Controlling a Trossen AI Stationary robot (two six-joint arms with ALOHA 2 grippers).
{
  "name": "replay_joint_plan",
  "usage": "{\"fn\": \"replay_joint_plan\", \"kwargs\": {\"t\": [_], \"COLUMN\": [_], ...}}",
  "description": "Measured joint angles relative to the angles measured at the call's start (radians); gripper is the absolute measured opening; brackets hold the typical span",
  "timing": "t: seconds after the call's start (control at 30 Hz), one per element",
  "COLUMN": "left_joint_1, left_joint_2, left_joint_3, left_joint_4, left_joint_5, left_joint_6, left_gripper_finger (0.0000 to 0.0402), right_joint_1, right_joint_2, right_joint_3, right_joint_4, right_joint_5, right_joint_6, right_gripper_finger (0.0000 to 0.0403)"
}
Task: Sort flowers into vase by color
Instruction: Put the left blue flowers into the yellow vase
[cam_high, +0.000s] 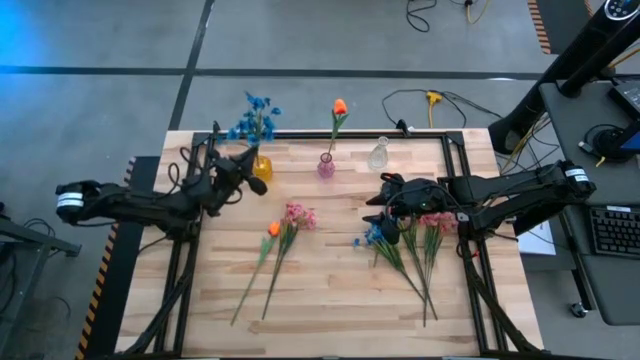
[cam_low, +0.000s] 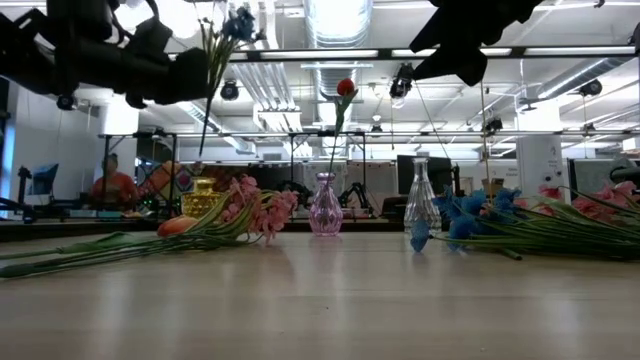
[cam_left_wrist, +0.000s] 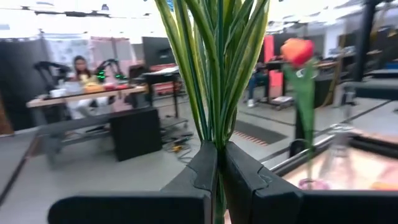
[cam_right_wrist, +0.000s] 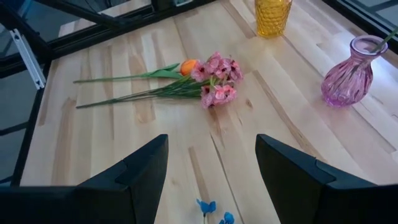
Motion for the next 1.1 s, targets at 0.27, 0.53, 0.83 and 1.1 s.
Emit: {"fn": "replay_joint_plan", "kwargs": {"t": [0.27,0.53,0.83,1.1], "left_joint_1": [0.084,0.137,0.197,0.222], "left_joint_2": [0.036,0.055,0.106,0.176], "left_joint_3": [-0.024,-0.098,-0.106,-0.106], "left_joint_4": [0.068,0.226,0.238,0.242], "left_joint_5": [0.112,0.166,0.210,0.213], "left_joint_6": [-0.026,-0.008,0.006,-0.030], "left_gripper_finger": [0.0000,0.0000,0.0000,0.0000], "right_joint_1": [0.000,0.000,0.000,0.000], "right_joint_2": [0.000,0.000,0.000,0.000], "right_joint_3": [-0.001,-0.001,-0.002,-0.002], "right_joint_4": [-0.001,0.000,0.007,0.007], "right_joint_5": [0.000,0.000,0.000,0.000], "right_joint_6": [-0.004,-0.011,-0.014,-0.011], "right_gripper_finger": [0.0233,0.0233,0.0233,0.0233]}}
